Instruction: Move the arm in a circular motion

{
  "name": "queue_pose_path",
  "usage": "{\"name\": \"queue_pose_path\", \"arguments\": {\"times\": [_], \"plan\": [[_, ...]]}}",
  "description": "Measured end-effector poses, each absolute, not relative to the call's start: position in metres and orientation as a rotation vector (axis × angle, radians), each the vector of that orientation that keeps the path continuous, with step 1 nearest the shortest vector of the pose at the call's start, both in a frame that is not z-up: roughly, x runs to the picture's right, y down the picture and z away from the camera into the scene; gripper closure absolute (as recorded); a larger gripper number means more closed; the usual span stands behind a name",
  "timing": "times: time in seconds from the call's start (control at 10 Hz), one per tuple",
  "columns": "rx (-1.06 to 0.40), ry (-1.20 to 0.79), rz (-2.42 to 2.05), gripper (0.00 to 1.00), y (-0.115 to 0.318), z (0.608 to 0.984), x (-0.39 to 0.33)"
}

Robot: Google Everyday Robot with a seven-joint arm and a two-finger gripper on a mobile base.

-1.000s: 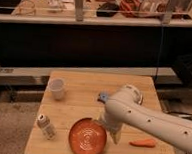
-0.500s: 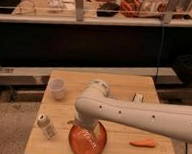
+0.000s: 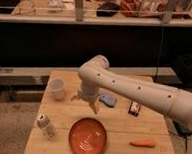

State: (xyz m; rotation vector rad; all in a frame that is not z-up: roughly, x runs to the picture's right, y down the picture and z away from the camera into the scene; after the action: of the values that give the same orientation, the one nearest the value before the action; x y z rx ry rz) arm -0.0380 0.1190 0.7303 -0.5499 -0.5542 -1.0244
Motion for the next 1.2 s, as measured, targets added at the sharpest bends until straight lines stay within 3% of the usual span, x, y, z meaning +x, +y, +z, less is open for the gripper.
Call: {"name": "queue_pose_path", "arguments": {"times": [0.5,1.2], "plan": [[-0.589,-0.469,-0.815,0.2,0.091,0.77,0.05],[-0.62,-0.379,-0.656,0.2,0.127,0.758,0.194]]}}
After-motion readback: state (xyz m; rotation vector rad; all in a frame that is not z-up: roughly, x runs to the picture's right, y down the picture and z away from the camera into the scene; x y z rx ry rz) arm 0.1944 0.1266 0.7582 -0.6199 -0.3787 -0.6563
